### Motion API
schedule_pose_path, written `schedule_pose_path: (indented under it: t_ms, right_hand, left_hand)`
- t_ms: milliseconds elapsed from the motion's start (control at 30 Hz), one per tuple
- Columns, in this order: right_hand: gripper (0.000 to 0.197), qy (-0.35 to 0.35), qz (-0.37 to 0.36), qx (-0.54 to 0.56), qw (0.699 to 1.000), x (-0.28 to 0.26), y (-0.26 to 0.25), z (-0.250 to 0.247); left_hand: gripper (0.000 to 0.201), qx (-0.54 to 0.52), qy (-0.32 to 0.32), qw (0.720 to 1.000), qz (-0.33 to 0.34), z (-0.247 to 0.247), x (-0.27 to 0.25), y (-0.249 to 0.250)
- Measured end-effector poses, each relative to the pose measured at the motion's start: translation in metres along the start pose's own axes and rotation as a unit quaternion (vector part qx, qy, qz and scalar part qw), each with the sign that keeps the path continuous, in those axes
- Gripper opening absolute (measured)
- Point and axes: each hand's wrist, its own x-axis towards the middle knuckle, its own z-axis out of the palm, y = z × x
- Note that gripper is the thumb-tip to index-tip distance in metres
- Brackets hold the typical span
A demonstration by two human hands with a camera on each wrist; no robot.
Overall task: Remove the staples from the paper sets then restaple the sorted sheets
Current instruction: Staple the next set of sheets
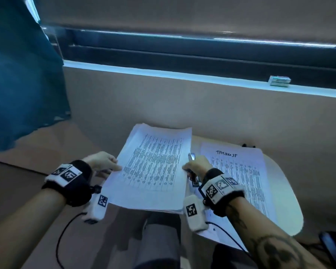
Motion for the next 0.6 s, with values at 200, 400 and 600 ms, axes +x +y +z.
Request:
schedule_pose_path:
  t_ms: [200, 400, 600]
  right_hand:
    - [0.029, 0.03, 0.011, -0.077, 0.997, 0.013, -0.01, 0.015]
    - [0.028, 0.064, -0.018, -0.146, 0.987, 0.017, 0.002, 0.024]
    - [0.028, 0.042, -0.029, -0.177, 0.983, 0.02, 0.0, 0.02]
  left_hand:
    - [0.021, 0.007, 0.077, 0.997, -0.015, -0.005, 0.011, 0.001]
    - [0.029, 0.022, 0.082, 0.996, -0.021, 0.001, 0.014, 0.0]
    - [0.023, 0.065, 0.122, 0.99, -0.021, 0.008, 0.009, 0.006]
